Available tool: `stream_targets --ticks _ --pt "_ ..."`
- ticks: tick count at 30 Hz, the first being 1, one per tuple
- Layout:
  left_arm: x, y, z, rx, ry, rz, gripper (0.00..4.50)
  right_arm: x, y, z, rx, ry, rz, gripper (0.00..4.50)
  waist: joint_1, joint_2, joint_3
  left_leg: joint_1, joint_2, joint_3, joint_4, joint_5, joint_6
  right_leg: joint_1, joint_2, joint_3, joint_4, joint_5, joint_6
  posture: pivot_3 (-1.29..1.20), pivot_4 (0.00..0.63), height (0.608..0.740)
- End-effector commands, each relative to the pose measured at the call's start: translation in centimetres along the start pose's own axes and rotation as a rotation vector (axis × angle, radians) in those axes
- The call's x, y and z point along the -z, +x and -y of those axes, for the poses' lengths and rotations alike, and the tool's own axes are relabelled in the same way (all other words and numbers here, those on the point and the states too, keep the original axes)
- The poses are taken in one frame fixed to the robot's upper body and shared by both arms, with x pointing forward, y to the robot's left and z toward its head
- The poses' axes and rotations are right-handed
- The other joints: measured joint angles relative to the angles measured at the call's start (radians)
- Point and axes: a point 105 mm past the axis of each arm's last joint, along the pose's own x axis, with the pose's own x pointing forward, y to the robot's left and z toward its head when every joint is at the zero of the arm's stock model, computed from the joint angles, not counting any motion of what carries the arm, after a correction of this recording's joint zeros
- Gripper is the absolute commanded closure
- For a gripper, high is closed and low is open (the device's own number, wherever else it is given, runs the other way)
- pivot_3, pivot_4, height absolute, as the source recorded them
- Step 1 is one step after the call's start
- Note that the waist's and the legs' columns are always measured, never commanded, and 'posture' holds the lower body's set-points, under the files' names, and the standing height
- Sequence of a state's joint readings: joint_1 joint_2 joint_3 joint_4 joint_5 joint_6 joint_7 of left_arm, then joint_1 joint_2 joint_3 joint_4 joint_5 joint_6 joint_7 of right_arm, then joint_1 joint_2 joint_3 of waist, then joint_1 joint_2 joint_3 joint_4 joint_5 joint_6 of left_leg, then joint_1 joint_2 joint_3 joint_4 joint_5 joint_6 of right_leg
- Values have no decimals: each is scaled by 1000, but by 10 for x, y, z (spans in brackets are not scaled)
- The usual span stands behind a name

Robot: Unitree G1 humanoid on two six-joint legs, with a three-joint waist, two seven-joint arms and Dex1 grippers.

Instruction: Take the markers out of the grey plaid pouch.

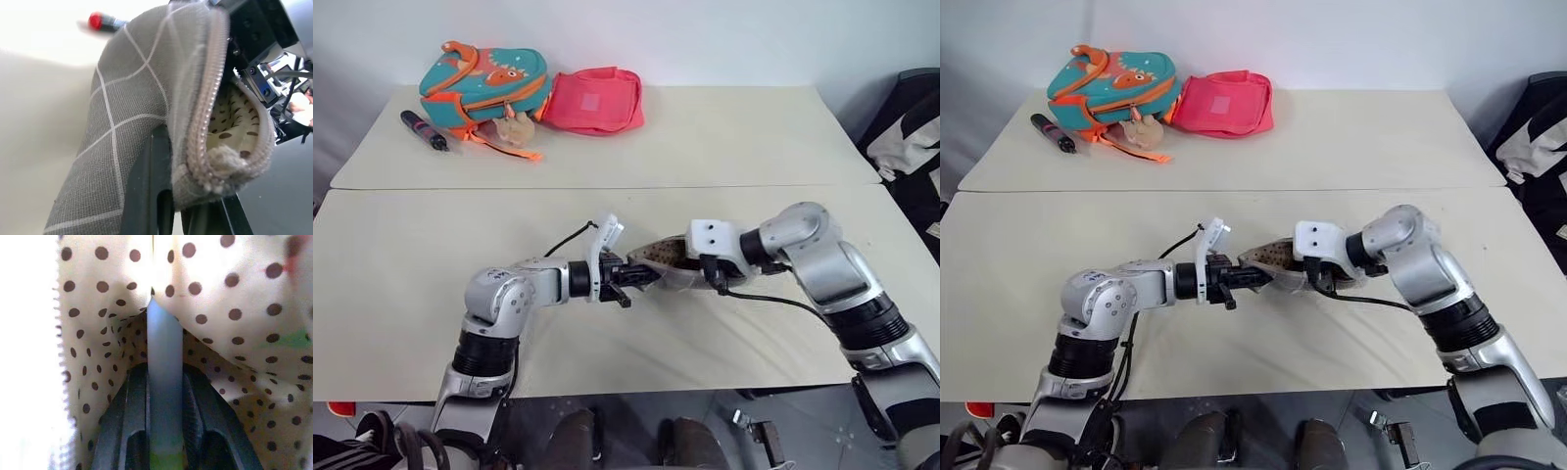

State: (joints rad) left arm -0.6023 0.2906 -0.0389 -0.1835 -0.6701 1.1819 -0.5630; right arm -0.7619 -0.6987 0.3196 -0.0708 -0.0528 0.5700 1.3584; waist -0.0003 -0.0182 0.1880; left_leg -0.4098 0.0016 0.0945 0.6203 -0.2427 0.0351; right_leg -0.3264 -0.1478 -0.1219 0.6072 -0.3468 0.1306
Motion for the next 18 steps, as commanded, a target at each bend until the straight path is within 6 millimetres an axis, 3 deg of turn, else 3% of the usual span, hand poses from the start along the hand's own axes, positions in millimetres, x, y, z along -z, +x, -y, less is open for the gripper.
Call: stream_targets --ticks 1,8,12,16,18 --pt "4 -2 -6 -30 -18 -13 4500 -31 -22 6 47 -87 93 4045 0 0 0 0 0 0 0 0 0 0 0 0 -1 0 0 0 150 740" --pt "9 -1 -4 -21 6 -35 4500 -29 -30 18 112 -50 109 4045 0 0 0 0 0 0 0 0 0 0 0 0 -1 0 0 0 150 740" --pt "20 -5 -7 -72 157 -157 4500 3 -34 27 159 -135 -86 4045 0 0 0 0 -1 1 -1 0 0 0 1 0 -1 0 0 0 150 740" --pt "6 -20 -28 -202 348 -208 4500 21 -35 21 114 -174 -188 4045 0 1 1 0 -2 2 -3 0 0 -2 1 1 -2 0 0 0 150 740" --pt "-6 -23 -35 -245 408 -199 4500 21 -29 19 108 -201 -193 4045 0 1 1 0 -2 2 -3 0 0 -2 1 1 -2 0 0 0 150 740"
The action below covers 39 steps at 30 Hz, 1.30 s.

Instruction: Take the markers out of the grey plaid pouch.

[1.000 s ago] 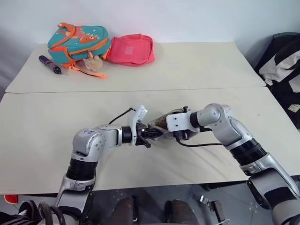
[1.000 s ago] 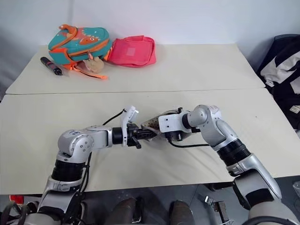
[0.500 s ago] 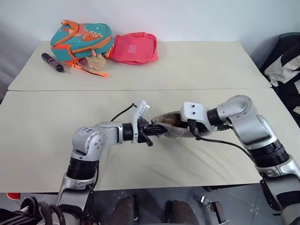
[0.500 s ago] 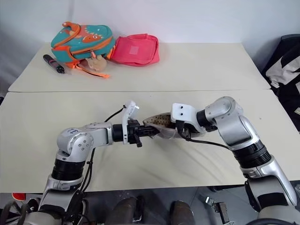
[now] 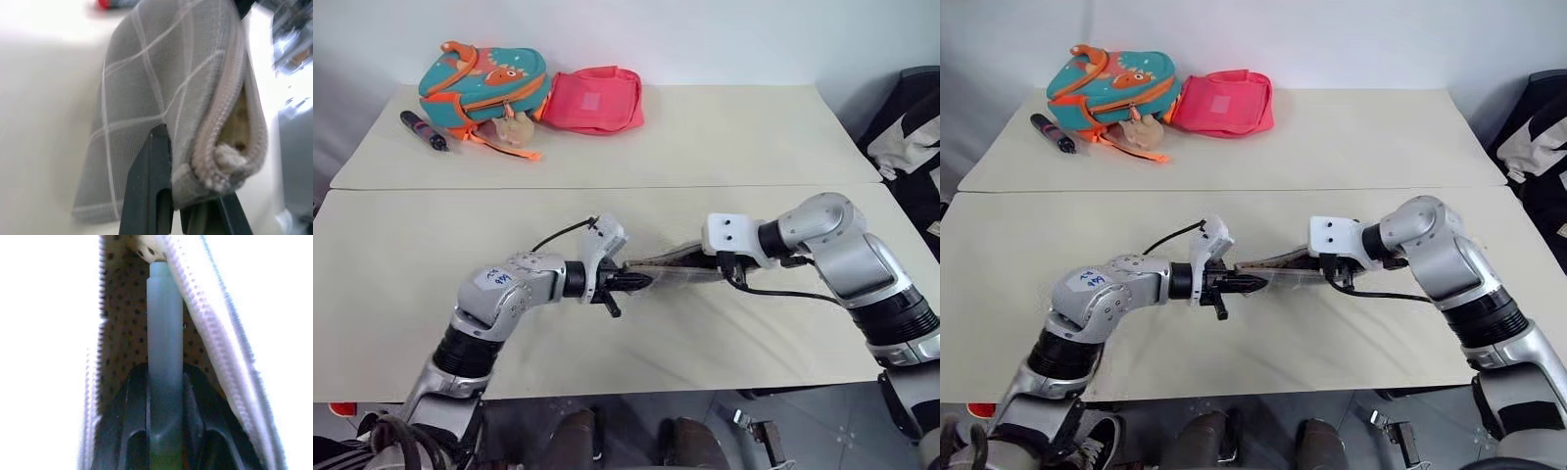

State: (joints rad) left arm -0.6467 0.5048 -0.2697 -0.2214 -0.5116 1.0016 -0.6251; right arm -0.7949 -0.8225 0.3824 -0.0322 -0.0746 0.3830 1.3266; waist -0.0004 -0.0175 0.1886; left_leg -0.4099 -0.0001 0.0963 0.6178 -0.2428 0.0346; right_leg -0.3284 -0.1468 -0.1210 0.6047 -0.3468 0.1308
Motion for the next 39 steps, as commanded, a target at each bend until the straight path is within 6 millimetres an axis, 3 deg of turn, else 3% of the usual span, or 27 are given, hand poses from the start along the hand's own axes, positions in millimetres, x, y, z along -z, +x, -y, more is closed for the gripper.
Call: stream_targets --ticks 1,5,13,18,21,22,24,27,29,30,33,36,39 --pt "-8 -13 -29 -147 81 -13 4500 7 -4 5 44 -42 -59 4045 0 0 0 0 0 0 0 0 0 0 0 0 0 0 0 0 150 740" --pt "-6 -4 -29 -151 70 8 4500 -30 0 -1 19 29 161 4045 0 0 0 0 1 0 -1 0 0 0 -1 0 0 0 0 0 150 740" --pt "7 -1 -23 -126 68 -12 4500 -34 -25 26 157 100 252 4045 1 0 0 -1 1 -1 -1 3 5 0 0 -2 2 0 0 0 150 740" --pt "3 -4 -33 -177 60 19 4500 -65 -40 -3 -10 191 447 4045 1 0 0 -1 2 -1 -2 3 5 0 -2 -1 2 0 0 0 150 740" --pt "1 -7 -38 -201 61 28 4500 -86 -53 -5 -53 261 578 4045 0 0 0 -1 2 -2 -2 3 5 0 -2 -2 2 0 0 0 150 740" --pt "0 -8 -40 -207 60 31 4500 -90 -57 -4 -51 269 605 4045 -1 0 0 -1 2 -2 -2 3 5 0 -2 -2 2 0 0 0 150 740" --pt "-7 -17 -40 -202 64 57 4500 -99 -74 18 60 304 698 4045 -2 0 0 -1 2 -1 -2 3 6 0 -3 -1 2 0 0 0 150 740" --pt "-11 -37 -47 -237 108 67 4500 -69 -86 59 347 280 600 4045 -3 0 0 -2 2 0 -2 0 1 -4 -3 -1 2 0 0 0 150 740" --pt "-13 -47 -55 -285 155 72 4500 -45 -84 67 419 276 485 4045 3 0 0 -3 2 1 -2 0 0 -6 -2 -1 3 0 0 0 150 740" --pt "-18 -56 -60 -320 197 92 4500 -21 -79 68 460 258 366 4045 3 0 0 -5 0 1 -2 1 1 -9 -2 -1 4 0 0 0 150 740" --pt "-36 -83 -72 -414 284 161 4500 22 -66 51 455 221 180 4045 9 0 0 -12 -2 0 -2 5 9 -13 -2 -1 6 1 1 0 150 740" --pt "-45 -99 -78 -481 397 177 4500 29 -61 37 422 290 209 4045 8 0 0 -12 -3 2 -2 6 10 -13 -2 -7 5 1 2 0 150 740" --pt "-43 -104 -84 -537 493 158 4500 51 -45 20 386 308 126 4045 3 0 0 -12 -3 3 -2 6 11 -13 -2 -9 5 1 2 0 150 740"
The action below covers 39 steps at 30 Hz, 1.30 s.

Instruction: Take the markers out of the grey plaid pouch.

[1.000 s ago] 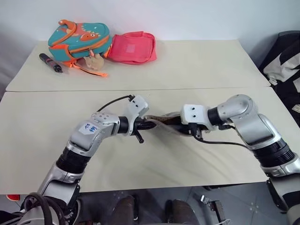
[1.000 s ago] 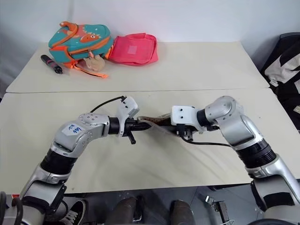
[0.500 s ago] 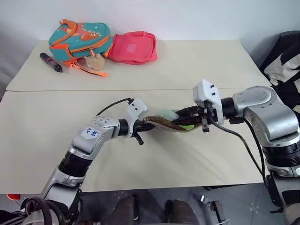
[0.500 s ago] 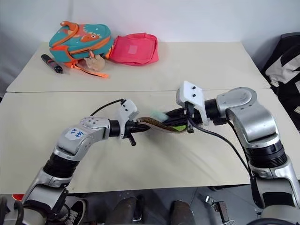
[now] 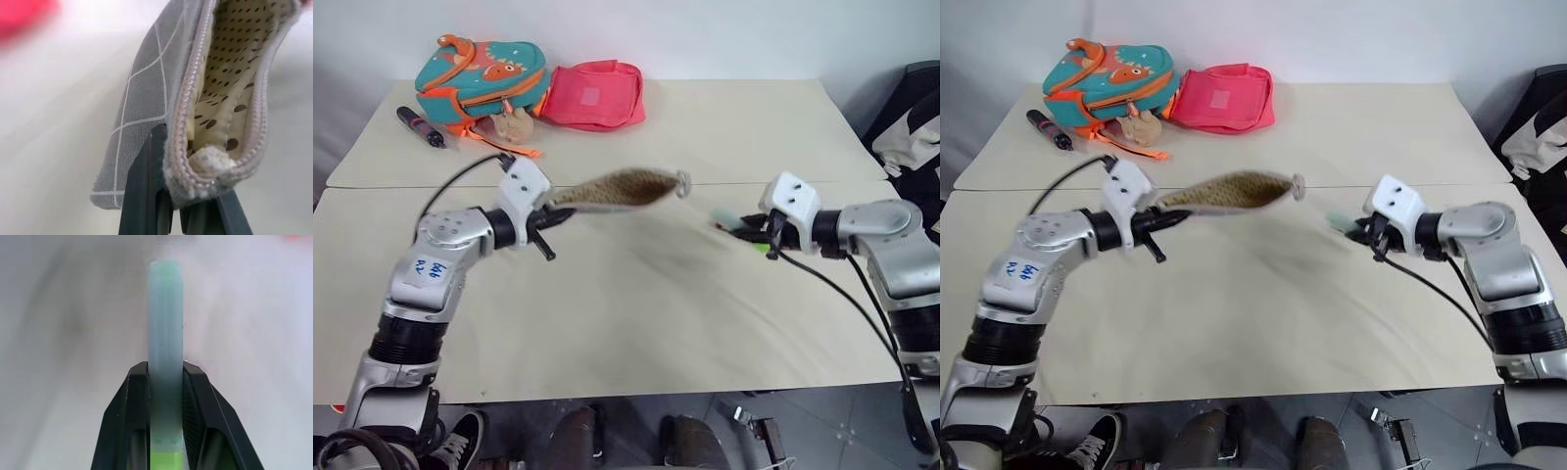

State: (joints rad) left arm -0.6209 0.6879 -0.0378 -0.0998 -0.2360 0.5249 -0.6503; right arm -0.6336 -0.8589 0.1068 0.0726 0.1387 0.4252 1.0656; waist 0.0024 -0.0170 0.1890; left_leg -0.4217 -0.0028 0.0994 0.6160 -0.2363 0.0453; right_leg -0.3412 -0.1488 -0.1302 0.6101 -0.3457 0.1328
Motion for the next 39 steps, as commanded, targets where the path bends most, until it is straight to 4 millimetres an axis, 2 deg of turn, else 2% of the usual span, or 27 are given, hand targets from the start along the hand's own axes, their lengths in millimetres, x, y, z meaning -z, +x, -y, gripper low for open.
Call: stream_targets --ticks 1,2,7,9,10,11,13,14,16,20,24,28,31,34,39 --pt "-3 -4 -10 -62 122 25 4500 6 -1 -3 29 -24 -7 4045 0 0 0 0 0 0 0 0 0 0 0 0 0 0 0 0 150 740" --pt "-1 -3 -11 -73 131 22 4500 9 3 -5 31 3 0 4045 -1 0 0 1 0 0 0 1 0 1 0 -1 0 0 0 0 150 740" --pt "21 1 -13 -114 207 -44 4500 21 14 -18 -4 10 -18 2448 -2 1 0 0 0 -1 1 2 0 0 -1 0 3 1 1 0 150 740" --pt "27 1 -15 -137 214 -52 4500 15 16 -18 3 15 14 1658 -2 1 0 0 0 -1 1 2 0 -1 -1 0 4 1 1 0 150 740" --pt "28 1 -16 -148 212 -49 4500 10 16 -14 27 24 40 1465 -2 1 0 0 0 -1 1 2 0 -1 -1 0 4 1 1 0 150 740" --pt "31 0 -17 -156 223 -57 4500 1 16 -11 43 35 84 1465 -2 1 0 0 0 -1 1 2 0 -1 -1 -1 4 1 1 0 150 740" --pt "39 -3 -17 -175 261 -89 4500 -36 15 -4 70 155 289 1465 -6 1 1 0 0 -1 1 2 0 -1 -1 -1 4 1 1 0 150 740" --pt "43 -4 -17 -180 283 -106 4500 -49 15 -8 43 201 358 1465 -8 1 1 1 1 -1 1 2 0 -1 -1 0 4 1 1 0 150 740" --pt "44 -5 -19 -203 302 -107 4500 -60 19 -20 -10 230 408 1465 -5 1 1 0 1 -2 0 3 -1 -1 0 -1 5 1 1 0 150 740" --pt "52 -11 -23 -251 402 -156 4500 -72 29 -41 -62 288 462 1465 4 1 1 0 0 -5 1 3 -2 -1 0 -2 7 1 0 0 150 740" --pt "64 -42 -45 -397 504 -243 4500 -79 45 -68 -109 341 494 1465 -4 1 1 0 -1 -4 0 3 -1 -2 -2 -1 7 1 0 0 150 740" --pt "77 -71 -58 -537 591 -356 4500 -73 50 -81 -141 357 482 1465 -7 1 1 0 -1 -3 -1 3 -1 -4 -2 -1 10 1 0 0 150 740" --pt "90 -79 -55 -599 488 -374 4500 -70 52 -84 -159 354 469 1465 -7 1 1 0 -1 -3 -1 3 -2 -6 -2 0 11 1 0 0 150 740" --pt "101 -77 -44 -582 363 -363 3710 -70 55 -84 -173 353 467 1445 -1 1 1 0 -1 -4 -1 1 -5 -6 -3 0 12 1 0 0 150 740" --pt "102 -77 -37 -559 333 -343 2120 -67 55 -79 -168 341 460 1445 -4 0 0 0 -1 -3 -1 1 -6 -6 -3 0 12 1 0 0 150 740"
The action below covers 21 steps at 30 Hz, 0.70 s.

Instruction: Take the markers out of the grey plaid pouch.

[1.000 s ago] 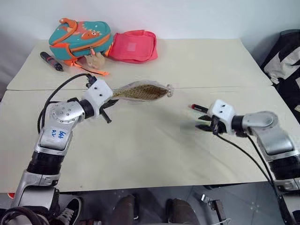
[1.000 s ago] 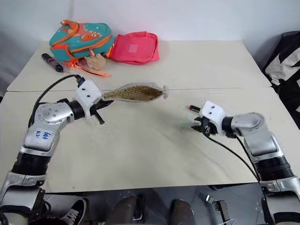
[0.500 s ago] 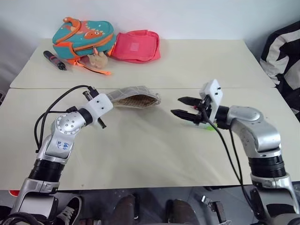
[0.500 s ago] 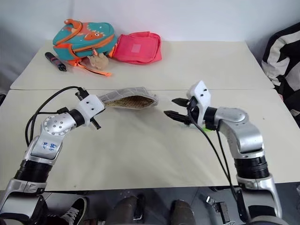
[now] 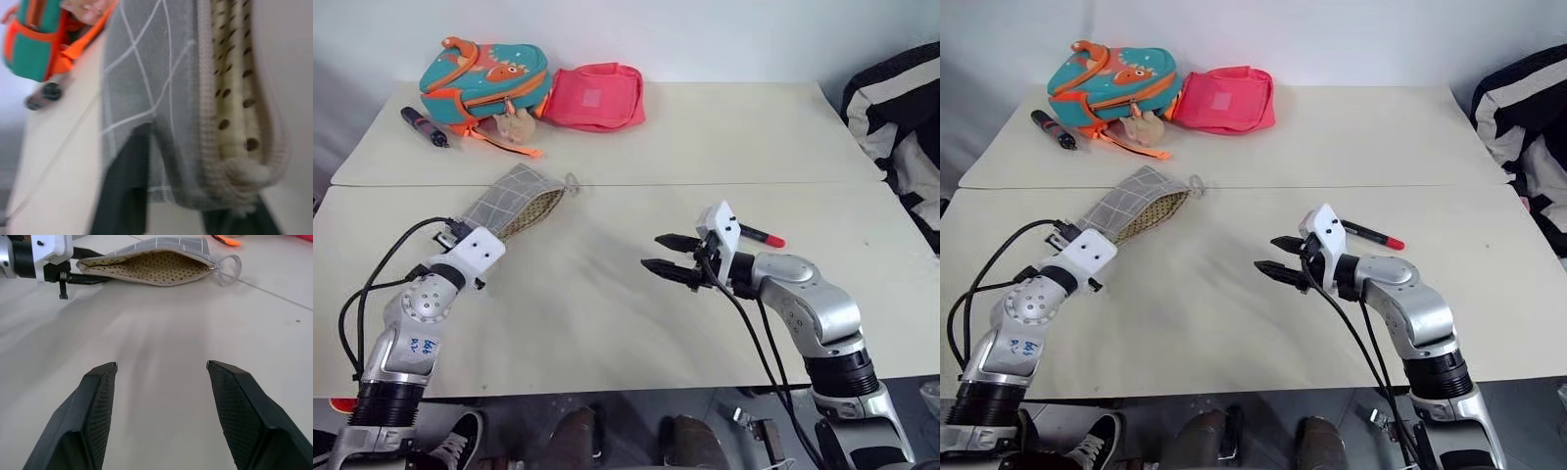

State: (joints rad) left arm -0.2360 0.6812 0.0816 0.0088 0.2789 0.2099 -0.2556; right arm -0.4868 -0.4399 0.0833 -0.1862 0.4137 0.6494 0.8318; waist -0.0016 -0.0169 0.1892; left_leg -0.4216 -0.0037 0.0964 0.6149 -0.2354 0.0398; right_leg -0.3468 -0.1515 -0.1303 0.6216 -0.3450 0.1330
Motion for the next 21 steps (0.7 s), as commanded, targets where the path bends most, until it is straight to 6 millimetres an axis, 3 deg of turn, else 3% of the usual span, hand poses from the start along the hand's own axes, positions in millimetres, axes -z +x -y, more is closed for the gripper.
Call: stream_targets --ticks 1,4,7,11,15,18,21 --pt "-12 -9 -14 -38 -28 62 1715 -10 -3 3 -6 -49 22 1445 -1 0 0 0 0 0 0 0 0 0 0 0 0 0 0 0 150 740" --pt "-22 -18 -15 -23 -106 133 832 -11 -11 7 9 -52 32 1445 -3 0 0 0 0 0 0 0 0 0 0 0 0 0 0 0 150 740" --pt "-30 -39 -22 15 -222 228 31 -13 -33 22 92 -69 55 1445 -3 0 0 0 1 0 0 2 3 0 0 0 0 0 0 0 150 740" --pt "-37 -66 -25 96 -419 334 31 -13 -68 56 308 -71 102 1445 -1 0 0 0 2 0 0 1 3 1 -1 0 -3 0 0 0 150 740" --pt "-46 -93 -6 252 -606 412 31 -5 -109 92 530 55 170 1445 -1 0 0 2 1 0 0 -1 -1 4 -1 1 -4 0 0 0 150 740" --pt "-46 -109 21 358 -553 402 0 7 -146 125 766 -11 133 874 -2 0 0 2 1 0 0 0 -1 4 0 3 -4 0 0 0 150 740" --pt "-42 -116 43 423 -548 362 0 20 -170 147 951 -43 82 45 -1 1 0 2 1 3 0 0 1 3 1 2 -4 0 0 0 150 740"
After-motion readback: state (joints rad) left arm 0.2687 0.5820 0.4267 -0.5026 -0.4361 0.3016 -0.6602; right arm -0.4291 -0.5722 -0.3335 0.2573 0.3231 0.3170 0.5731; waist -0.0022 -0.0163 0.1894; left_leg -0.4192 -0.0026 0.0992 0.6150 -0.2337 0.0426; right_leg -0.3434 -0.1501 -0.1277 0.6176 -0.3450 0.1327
